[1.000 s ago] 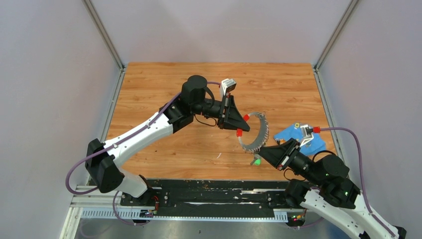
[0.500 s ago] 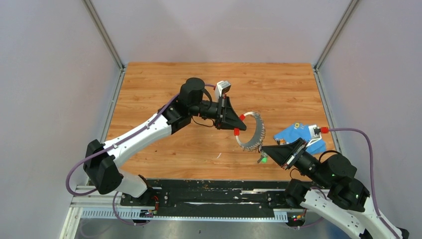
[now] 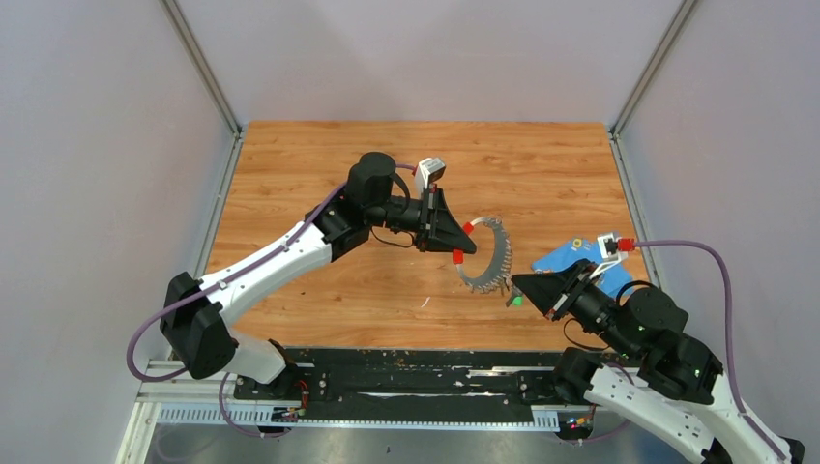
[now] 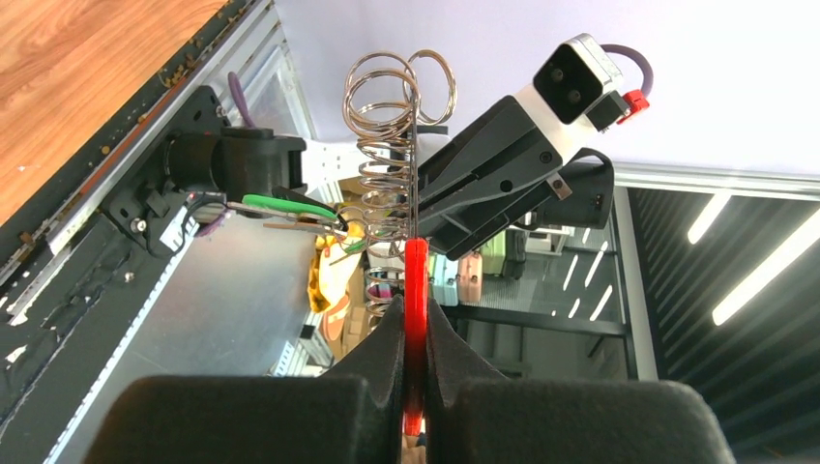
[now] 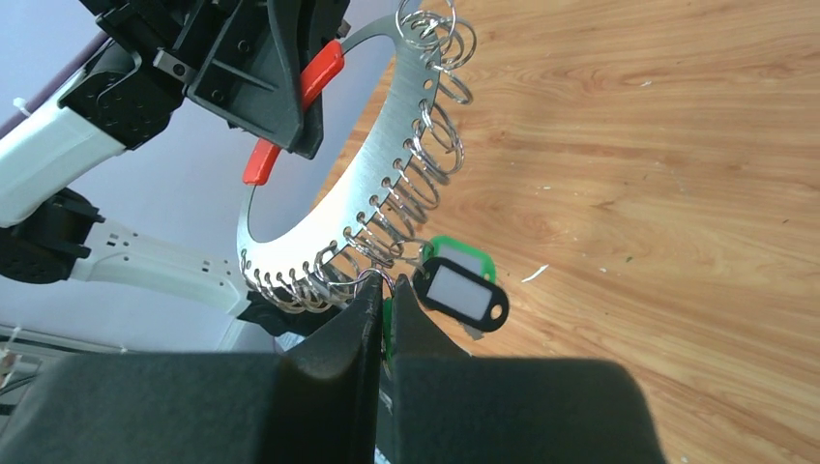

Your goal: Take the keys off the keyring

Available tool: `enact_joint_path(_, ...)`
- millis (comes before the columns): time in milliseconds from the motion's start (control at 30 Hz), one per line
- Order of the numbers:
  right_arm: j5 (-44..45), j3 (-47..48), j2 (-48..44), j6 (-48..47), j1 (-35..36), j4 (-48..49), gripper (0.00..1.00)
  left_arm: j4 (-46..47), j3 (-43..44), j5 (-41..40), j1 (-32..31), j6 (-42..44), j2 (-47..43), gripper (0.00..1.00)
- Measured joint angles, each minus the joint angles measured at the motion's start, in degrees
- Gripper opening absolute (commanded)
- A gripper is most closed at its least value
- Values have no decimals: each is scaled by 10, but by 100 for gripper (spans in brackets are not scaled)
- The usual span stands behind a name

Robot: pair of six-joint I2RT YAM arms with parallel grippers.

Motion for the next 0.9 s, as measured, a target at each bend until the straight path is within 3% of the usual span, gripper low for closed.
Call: enact_joint_path(900,89,-14,7,-59,0,53,1,0,10,-9,-16,6,18,0)
